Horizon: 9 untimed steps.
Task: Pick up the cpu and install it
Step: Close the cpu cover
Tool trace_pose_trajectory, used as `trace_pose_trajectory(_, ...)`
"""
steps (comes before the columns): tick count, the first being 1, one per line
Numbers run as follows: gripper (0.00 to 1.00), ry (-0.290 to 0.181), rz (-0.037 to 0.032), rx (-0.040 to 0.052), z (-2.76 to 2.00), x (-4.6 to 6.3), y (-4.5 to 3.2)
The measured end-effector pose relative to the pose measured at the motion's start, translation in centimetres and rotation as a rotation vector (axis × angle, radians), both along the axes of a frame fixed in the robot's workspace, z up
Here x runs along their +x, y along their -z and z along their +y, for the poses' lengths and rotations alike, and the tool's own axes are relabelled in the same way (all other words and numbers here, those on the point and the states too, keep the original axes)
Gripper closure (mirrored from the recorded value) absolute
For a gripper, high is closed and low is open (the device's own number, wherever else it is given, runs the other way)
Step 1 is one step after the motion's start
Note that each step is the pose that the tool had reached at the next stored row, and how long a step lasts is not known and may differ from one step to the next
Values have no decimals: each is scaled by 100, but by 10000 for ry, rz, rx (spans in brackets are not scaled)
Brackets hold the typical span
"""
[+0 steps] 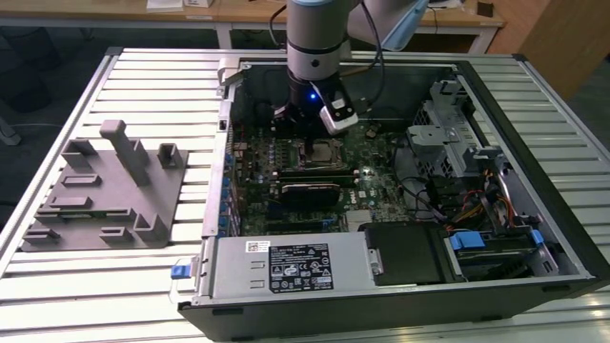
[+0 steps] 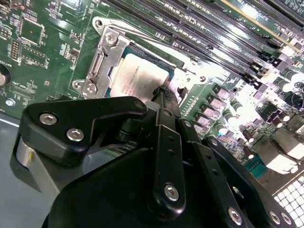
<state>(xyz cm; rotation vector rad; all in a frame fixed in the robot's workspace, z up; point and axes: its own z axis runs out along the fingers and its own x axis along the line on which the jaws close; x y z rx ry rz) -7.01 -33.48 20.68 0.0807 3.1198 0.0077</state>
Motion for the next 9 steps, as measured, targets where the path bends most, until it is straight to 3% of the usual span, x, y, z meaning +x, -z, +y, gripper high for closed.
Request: trace_pose_trajectory(9, 89, -202, -1, -3, 1, -7, 35)
